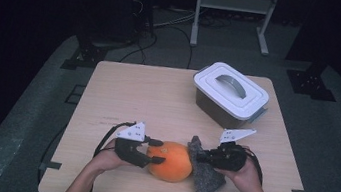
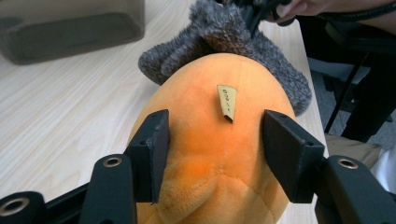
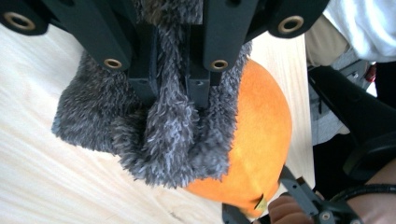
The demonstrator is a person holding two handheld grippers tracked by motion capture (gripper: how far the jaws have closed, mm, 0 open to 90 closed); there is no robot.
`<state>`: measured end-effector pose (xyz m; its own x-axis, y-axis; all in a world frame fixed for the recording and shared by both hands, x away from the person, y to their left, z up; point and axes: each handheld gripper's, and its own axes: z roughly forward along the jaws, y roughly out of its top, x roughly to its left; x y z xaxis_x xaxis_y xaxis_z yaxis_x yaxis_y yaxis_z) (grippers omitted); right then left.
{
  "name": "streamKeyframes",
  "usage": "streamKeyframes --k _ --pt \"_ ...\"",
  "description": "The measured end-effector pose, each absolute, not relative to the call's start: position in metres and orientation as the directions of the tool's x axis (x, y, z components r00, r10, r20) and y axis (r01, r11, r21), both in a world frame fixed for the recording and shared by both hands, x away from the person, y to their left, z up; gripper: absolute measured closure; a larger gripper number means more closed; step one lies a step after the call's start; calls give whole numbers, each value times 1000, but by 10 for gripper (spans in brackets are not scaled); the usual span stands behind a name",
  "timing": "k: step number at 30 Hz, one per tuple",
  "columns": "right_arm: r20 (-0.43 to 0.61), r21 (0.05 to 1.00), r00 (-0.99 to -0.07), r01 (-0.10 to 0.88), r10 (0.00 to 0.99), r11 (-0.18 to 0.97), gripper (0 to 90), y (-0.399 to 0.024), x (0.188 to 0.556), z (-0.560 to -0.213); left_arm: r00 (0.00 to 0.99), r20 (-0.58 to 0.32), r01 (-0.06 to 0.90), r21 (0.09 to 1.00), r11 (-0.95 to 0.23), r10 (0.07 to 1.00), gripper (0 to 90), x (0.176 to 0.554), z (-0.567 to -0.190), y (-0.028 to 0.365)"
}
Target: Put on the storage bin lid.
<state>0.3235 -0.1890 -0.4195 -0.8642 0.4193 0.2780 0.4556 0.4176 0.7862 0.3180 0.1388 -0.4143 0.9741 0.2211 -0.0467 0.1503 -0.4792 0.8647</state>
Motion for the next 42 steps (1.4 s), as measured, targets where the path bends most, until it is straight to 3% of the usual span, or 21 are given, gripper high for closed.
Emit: streamKeyframes --k 5,10,15,16,22,27,31,36,39,42 --pt "249 847 -897 384 364 366 780 -181 314 -399 977 -31 130 869 -477 210 430 315 -414 129" --pt "259 815 -899 400 354 419 779 -173 315 -413 979 -37 130 872 -472 203 405 314 -414 130" --pt "248 801 -891 410 381 437 777 -180 316 -418 970 -88 188 865 -466 228 206 320 -421 133" --pt "252 799 -887 416 386 435 777 -181 316 -418 970 -98 194 864 -464 223 202 321 -423 133" --pt "211 836 -899 370 384 405 785 -179 310 -401 963 -88 198 870 -451 253 422 320 -418 131" --pt "130 855 -920 293 369 429 782 -163 299 -387 961 -68 186 877 -443 269 466 314 -409 123" --pt "139 833 -916 314 377 455 782 -163 302 -396 963 -73 182 885 -428 259 463 313 -407 126" --pt "160 815 -908 343 387 468 782 -169 307 -404 966 -66 171 890 -423 252 335 315 -411 126" --pt "162 810 -901 354 403 467 782 -172 309 -406 960 -72 190 879 -438 272 189 318 -413 127" --pt "172 805 -896 367 408 466 783 -175 311 -408 961 -84 196 878 -437 262 175 320 -417 129"
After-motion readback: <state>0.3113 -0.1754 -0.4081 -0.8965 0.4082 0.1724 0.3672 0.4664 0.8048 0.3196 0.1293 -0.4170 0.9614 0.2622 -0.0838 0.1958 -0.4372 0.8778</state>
